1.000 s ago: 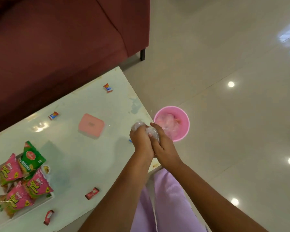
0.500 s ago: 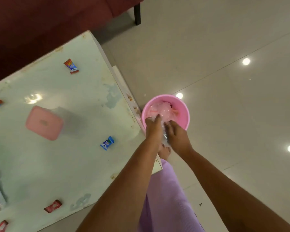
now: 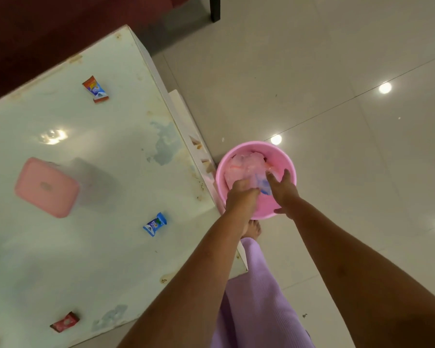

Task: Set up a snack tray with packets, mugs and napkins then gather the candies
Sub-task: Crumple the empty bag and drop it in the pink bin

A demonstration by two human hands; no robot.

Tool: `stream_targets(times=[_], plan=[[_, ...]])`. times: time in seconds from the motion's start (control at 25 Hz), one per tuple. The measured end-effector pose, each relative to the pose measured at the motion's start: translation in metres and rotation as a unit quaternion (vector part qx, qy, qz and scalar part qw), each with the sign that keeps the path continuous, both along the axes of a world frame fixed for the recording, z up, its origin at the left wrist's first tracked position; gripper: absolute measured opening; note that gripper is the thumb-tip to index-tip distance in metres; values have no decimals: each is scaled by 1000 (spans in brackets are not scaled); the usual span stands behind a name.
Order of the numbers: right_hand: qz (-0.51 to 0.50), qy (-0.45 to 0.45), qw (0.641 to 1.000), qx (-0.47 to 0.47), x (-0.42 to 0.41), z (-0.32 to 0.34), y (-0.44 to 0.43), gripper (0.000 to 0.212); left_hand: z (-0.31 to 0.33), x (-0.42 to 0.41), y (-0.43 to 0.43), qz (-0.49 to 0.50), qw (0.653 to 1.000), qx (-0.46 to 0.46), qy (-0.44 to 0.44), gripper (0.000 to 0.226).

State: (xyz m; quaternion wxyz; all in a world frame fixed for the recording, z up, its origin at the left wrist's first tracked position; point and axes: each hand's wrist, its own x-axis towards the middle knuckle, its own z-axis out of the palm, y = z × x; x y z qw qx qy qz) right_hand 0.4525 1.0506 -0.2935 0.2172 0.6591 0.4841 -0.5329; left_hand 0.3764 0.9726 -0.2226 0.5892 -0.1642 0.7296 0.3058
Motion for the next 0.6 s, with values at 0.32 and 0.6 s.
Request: stream_targets(times=[0.32,0.6], plan=[[143,15,988,51,10,28,-23,52,29,-5,-11,78,995,57,10,18],[191,122,969,96,-41,97,-55,30,88,-36,-64,216,963,136,89,20]])
